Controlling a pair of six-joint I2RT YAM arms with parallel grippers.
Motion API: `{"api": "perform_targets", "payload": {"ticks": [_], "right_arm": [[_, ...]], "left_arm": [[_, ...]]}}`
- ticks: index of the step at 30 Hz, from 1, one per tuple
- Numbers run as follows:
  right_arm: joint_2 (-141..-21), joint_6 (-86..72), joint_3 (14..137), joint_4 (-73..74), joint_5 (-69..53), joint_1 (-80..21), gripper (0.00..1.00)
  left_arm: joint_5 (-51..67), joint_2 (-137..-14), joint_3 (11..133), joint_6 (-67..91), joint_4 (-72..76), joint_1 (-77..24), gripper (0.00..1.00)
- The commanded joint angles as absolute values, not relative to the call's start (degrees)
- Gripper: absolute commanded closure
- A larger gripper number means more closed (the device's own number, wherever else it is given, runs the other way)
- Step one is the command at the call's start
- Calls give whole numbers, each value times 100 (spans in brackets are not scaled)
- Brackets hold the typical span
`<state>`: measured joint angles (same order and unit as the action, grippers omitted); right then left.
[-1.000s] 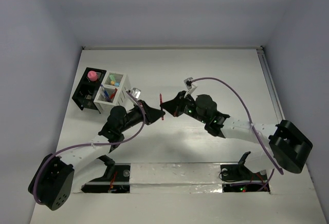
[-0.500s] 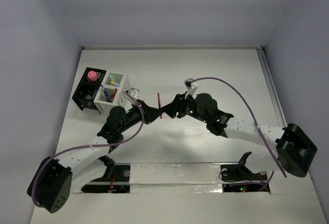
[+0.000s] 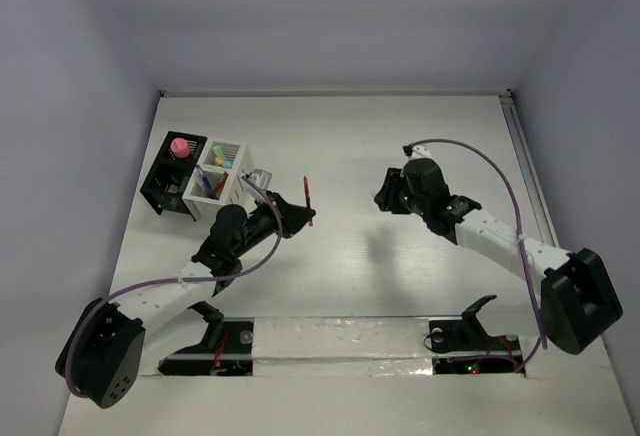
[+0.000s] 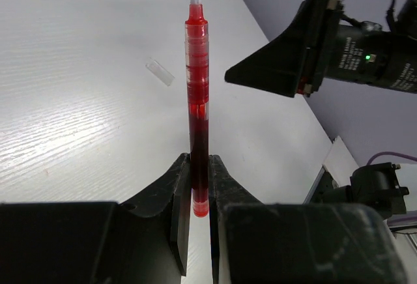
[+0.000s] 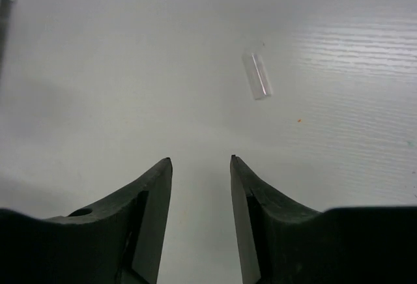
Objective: Sort the stationery into containers
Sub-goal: Close the pen at the center of the board.
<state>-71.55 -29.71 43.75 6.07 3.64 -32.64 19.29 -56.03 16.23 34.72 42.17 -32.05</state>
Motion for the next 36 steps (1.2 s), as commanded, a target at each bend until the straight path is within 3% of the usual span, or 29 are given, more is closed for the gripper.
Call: {"api": "perform_targets", "payload": {"ticks": [1,11,24,36], "right_arm": [[-7705,-2751,4859,968,-34,-3156,52],[-9228,-3120,5256,167,-536,-2979,29],[-10011,-3270,5300,-615,-238,-2496,26],[-10677,-2699,6222,60,334,-2435,27]], "left_arm": [[1995,-5564,1732,3252,4728,-3199,100],[1934,-5230,1591,3243,4605,-3305,100],[2030,-5669,1652,3226,4737,-3305,100],[2039,-5827,1705,3190,4764,-3305,100]]}}
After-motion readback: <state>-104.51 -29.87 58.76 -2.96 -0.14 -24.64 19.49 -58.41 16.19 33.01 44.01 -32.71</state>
